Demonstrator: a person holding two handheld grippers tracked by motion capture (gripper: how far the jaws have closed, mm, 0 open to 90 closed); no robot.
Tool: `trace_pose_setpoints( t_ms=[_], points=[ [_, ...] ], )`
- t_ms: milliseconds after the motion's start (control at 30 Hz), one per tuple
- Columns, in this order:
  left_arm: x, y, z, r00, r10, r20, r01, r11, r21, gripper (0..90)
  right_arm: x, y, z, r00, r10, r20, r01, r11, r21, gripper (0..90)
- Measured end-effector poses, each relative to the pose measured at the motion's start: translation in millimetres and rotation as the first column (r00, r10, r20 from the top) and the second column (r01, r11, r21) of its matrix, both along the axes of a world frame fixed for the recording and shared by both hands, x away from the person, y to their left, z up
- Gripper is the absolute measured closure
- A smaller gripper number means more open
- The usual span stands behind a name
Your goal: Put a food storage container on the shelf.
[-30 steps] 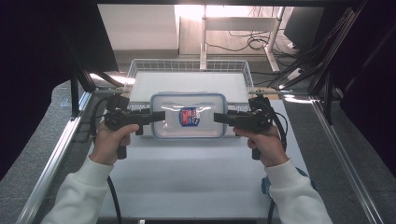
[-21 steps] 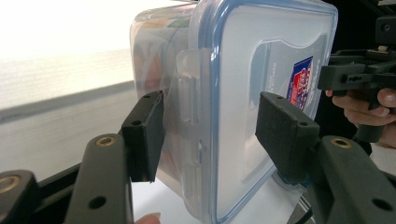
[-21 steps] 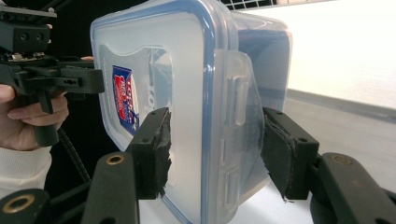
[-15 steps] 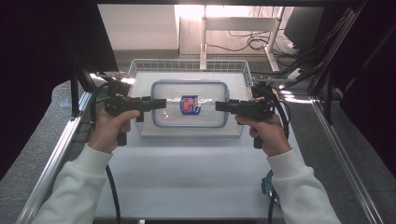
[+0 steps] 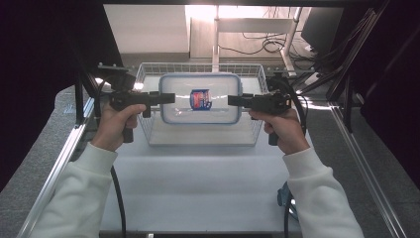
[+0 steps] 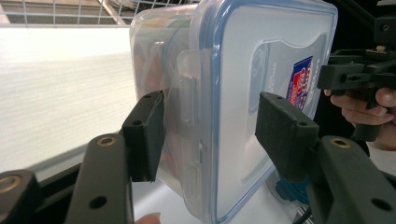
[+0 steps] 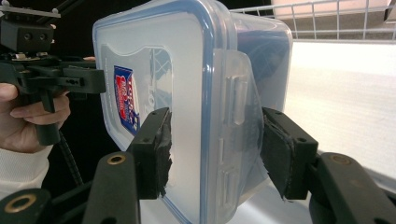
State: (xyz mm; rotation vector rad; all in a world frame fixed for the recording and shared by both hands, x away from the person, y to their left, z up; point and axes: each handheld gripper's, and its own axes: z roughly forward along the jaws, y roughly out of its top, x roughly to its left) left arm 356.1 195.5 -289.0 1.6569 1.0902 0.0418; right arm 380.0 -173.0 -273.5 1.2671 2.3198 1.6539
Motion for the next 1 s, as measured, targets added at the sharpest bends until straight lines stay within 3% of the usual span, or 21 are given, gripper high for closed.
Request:
trace_pose_setpoints(
  t_ms=[300, 667, 867, 1000],
  points=[
    [17.5, 2.4, 10.0, 1.0000, -0.001, 0.000, 0.001, 1.0000, -0.007, 43.5, 17.1, 1.5, 12.4, 1.0000, 0.003, -0.002, -0.003, 1.000, 0.005, 46.0],
    [54.5, 4.6, 13.4, 0.9999, -0.004, -0.017, 0.004, 0.9999, -0.011, 43.4, 52.6, 3.4, 18.2, 0.9997, -0.002, -0.025, 0.002, 1.000, 0.003, 46.2],
    [75.5, 2.0, 5.5, 0.9980, 0.012, -0.063, -0.012, 0.9999, -0.002, 43.4, 77.8, 1.7, 5.6, 0.9981, 0.005, -0.062, -0.004, 1.000, 0.017, 46.1],
    [85.8, 1.4, -1.9, 0.9965, 0.011, -0.083, -0.011, 0.9999, 0.009, 43.3, 85.7, 1.6, -2.3, 0.9962, 0.001, -0.087, 0.000, 1.000, 0.018, 46.1]
  ],
)
